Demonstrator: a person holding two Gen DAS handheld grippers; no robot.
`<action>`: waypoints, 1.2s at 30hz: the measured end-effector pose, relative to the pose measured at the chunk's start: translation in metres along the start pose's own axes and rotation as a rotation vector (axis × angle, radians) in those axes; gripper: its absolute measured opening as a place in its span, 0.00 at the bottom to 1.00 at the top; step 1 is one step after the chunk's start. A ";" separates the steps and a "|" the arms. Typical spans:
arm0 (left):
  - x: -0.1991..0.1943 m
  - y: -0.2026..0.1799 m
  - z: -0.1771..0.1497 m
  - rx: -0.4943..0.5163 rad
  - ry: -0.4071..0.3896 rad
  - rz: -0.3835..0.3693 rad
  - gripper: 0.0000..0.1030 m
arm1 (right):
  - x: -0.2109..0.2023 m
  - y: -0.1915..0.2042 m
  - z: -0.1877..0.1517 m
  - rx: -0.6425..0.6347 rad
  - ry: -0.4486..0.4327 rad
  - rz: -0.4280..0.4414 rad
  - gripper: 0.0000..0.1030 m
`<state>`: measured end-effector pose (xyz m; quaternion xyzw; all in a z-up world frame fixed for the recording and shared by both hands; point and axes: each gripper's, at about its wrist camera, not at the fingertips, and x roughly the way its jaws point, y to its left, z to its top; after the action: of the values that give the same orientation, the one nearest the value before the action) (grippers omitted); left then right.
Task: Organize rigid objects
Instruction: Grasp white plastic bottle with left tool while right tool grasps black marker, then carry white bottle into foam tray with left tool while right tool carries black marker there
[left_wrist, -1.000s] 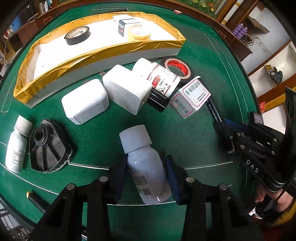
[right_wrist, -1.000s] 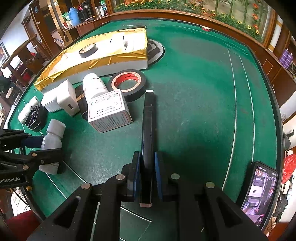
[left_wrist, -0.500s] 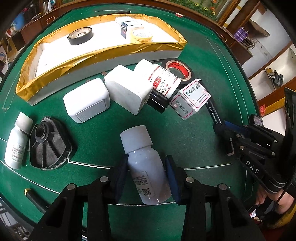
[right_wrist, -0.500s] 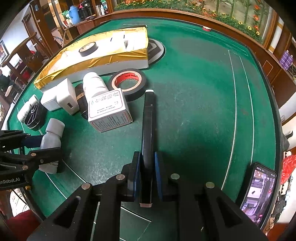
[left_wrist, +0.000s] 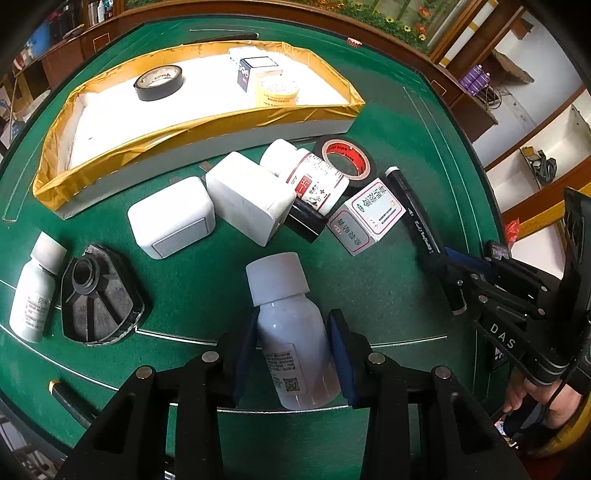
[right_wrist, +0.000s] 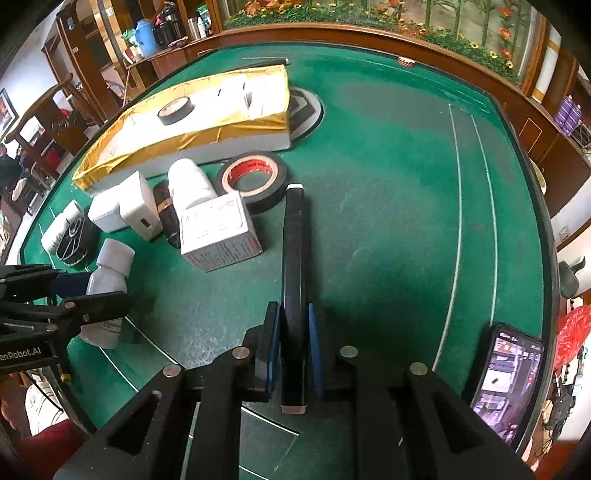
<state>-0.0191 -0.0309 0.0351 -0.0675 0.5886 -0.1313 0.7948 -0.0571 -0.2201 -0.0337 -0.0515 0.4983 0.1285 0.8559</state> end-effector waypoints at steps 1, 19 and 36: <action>0.000 0.001 0.000 -0.001 0.000 -0.001 0.39 | -0.001 0.000 0.000 0.001 -0.002 -0.001 0.14; -0.022 0.007 0.007 -0.016 -0.039 -0.018 0.39 | -0.011 0.002 0.006 0.013 -0.033 0.001 0.14; -0.048 0.014 0.033 -0.042 -0.107 -0.053 0.38 | -0.026 0.009 0.024 0.017 -0.069 0.017 0.14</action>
<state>0.0014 -0.0051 0.0850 -0.1066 0.5459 -0.1360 0.8199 -0.0515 -0.2106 0.0009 -0.0355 0.4700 0.1335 0.8718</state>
